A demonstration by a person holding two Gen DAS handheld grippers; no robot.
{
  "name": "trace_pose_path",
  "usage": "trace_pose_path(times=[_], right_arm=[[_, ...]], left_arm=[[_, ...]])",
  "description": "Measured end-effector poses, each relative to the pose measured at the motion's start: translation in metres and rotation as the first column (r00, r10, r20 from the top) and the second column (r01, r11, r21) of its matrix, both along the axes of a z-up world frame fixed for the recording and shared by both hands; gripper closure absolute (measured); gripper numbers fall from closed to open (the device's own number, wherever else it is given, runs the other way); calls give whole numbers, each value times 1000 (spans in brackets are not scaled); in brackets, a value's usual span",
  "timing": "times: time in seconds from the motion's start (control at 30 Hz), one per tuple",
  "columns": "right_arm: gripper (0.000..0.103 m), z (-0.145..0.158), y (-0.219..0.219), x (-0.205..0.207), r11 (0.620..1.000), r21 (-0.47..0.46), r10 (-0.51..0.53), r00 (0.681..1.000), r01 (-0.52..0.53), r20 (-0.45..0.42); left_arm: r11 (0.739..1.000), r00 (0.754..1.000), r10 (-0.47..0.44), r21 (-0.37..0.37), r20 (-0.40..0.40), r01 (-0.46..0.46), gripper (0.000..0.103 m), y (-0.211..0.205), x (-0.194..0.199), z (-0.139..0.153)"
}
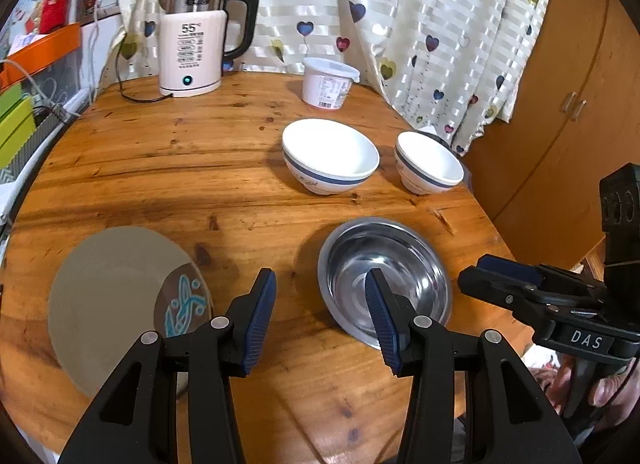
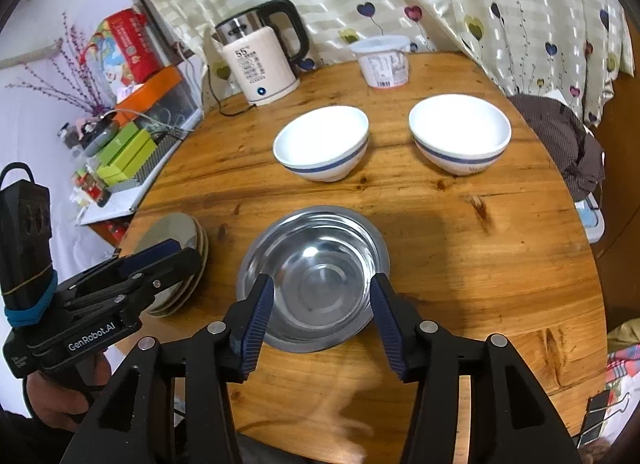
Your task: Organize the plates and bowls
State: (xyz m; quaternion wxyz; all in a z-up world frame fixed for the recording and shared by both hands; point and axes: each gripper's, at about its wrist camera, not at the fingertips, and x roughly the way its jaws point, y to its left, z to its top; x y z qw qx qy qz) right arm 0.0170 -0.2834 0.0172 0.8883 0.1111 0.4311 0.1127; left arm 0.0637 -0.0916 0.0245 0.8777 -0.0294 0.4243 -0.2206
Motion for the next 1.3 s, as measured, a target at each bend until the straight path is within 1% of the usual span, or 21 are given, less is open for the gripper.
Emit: trace_pose_path(times=[0.13, 0.2, 0.23, 0.33, 0.47, 0.6, 0.63, 0.7, 0.77, 0.83, 0.93, 1.07, 1.17, 1.3], right_arm=[[52, -3, -1, 6, 1000, 13, -28, 1000, 28, -10], [49, -1, -3, 8, 999, 24, -37, 999, 37, -1], [46, 0, -5, 9, 999, 21, -47, 999, 47, 3], [46, 2, -12, 11, 996, 47, -77, 997, 76, 4], [46, -1, -27, 20, 991, 62, -115, 992, 117, -42], [47, 2, -34, 36, 993, 73, -92, 995, 95, -48], [48, 2, -35, 41, 993, 79, -82, 996, 85, -47], [54, 3, -37, 53, 992, 100, -67, 996, 72, -53], [63, 3, -38, 65, 992, 107, -56, 997, 62, -59], [67, 3, -38, 78, 991, 117, -50, 997, 57, -62], [72, 1, -40, 99, 989, 134, -54, 996, 63, -72], [76, -6, -38, 119, 987, 149, -50, 995, 62, -83], [76, -13, -37, 131, 983, 170, -48, 993, 65, -104], [76, -15, -35, 142, 981, 181, -50, 993, 68, -104]], left_arm=[[999, 999, -42, 3, -30, 43, 55, -7, 14, -5], [998, 997, -65, 3, -38, 66, 55, -10, 20, -4], [997, 996, -76, 5, -42, 76, 55, -12, 22, -3], [995, 994, -102, 13, -43, 103, 55, -18, 32, -2], [995, 993, -103, 0, -56, 103, 55, -22, 44, -1], [998, 995, -64, -28, -78, 62, 55, -20, 58, -1], [998, 995, -56, -34, -83, 53, 55, -19, 61, -1], [999, 996, -28, -39, -86, 25, 55, -18, 68, 1], [999, 996, -6, -53, -91, 1, 55, -17, 77, 3], [997, 994, 6, -72, -107, -14, 55, -18, 88, 2], [997, 994, 26, -69, -110, -34, 55, -23, 103, 0], [996, 991, 42, -73, -129, -52, 55, -30, 120, -8], [995, 989, 48, -78, -139, -59, 55, -32, 130, -13], [993, 987, 56, -91, -152, -71, 55, -30, 139, -18]])
